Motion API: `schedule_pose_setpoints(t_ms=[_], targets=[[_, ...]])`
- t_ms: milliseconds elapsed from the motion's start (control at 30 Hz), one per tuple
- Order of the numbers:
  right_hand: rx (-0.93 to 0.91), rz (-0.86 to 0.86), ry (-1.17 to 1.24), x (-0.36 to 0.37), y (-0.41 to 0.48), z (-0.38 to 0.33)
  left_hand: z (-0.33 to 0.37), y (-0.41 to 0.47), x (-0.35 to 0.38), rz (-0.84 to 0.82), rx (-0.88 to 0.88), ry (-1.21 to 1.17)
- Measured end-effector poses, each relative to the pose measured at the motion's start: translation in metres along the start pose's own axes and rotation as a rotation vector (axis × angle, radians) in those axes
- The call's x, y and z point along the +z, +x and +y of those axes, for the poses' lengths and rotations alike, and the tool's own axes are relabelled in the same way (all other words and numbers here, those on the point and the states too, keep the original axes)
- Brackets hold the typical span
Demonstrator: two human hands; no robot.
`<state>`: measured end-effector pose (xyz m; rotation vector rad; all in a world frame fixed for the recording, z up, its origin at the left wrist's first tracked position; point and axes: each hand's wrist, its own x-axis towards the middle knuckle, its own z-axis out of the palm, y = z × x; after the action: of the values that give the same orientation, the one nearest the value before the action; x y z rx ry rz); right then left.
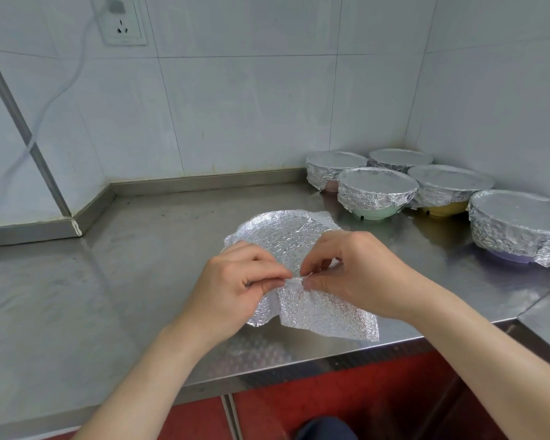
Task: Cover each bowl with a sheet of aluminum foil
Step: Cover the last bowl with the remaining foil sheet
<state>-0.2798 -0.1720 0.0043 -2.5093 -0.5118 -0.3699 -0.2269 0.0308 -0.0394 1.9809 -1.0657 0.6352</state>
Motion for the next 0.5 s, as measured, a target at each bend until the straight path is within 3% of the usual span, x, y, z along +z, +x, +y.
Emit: schedule_pose_setpoints(t_ms=[267,500], targets=[[-0.227,0.170,-0.320,0.020,-0.001,0.006,0.010,0.003,0.008,0.044,-0.079,0.001],[-0.256,0.237,-0.554,0.043,-0.001,0.006,0.002,0.000,0.011,0.063,0.059,0.109]])
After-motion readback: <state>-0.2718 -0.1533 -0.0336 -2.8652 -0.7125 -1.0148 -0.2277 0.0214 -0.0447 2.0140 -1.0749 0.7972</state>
